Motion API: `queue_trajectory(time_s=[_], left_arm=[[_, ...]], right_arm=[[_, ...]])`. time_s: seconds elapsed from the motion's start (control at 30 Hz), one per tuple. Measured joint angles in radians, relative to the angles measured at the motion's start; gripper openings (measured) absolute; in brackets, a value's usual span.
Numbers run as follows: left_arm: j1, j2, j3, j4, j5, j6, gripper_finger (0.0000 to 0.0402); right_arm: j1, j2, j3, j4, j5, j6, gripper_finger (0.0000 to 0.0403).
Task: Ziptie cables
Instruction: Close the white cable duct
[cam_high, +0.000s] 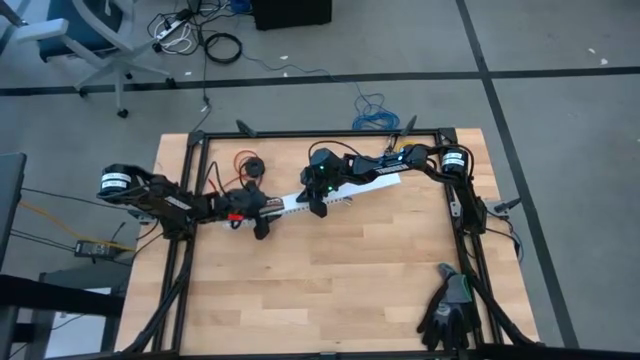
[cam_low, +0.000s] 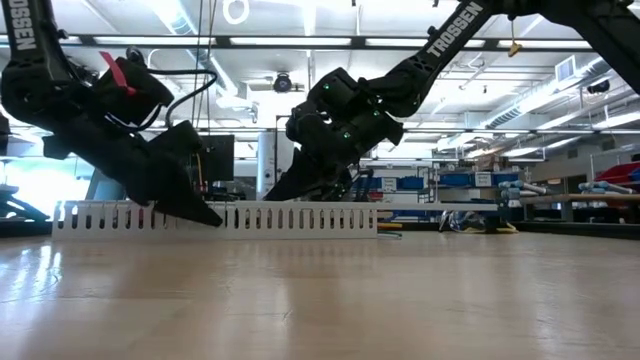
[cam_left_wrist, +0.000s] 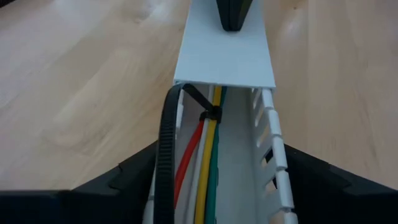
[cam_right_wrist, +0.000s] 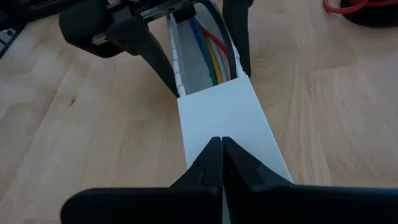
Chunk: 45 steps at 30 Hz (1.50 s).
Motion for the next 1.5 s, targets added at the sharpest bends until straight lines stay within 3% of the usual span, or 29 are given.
queue_trajectory(time_s=[0.37, 0.73, 1.0, 1.37, 1.5], left_arm=[[-0.017, -0.001, -0.001, -0.017, -0.05, 0.0, 0.028], [-0.016, 0.0, -0.003, 0.015, -0.058, 0.008, 0.0223], [-0.016, 0.0, -0.003, 0.02, -0.058, 0.007, 0.0228], [-0.015, 0.0, -0.001, 0.04, -0.071, 0.002, 0.0229], [-0.015, -0.001, 0.002, 0.044, -0.072, 0.001, 0.0229]], right_arm=[[0.0, 0.0, 0.0, 0.0, 0.0, 0.008, 0.0], [0.0, 0.0, 0.0, -0.001, 0.0, 0.008, 0.0], [0.024, 0.002, -0.001, 0.024, -0.007, 0.008, 0.0], [0.056, 0.01, -0.005, 0.217, 0.011, 0.017, 0.0], [0.057, -0.042, -0.005, 0.215, -0.005, 0.009, 0.0]])
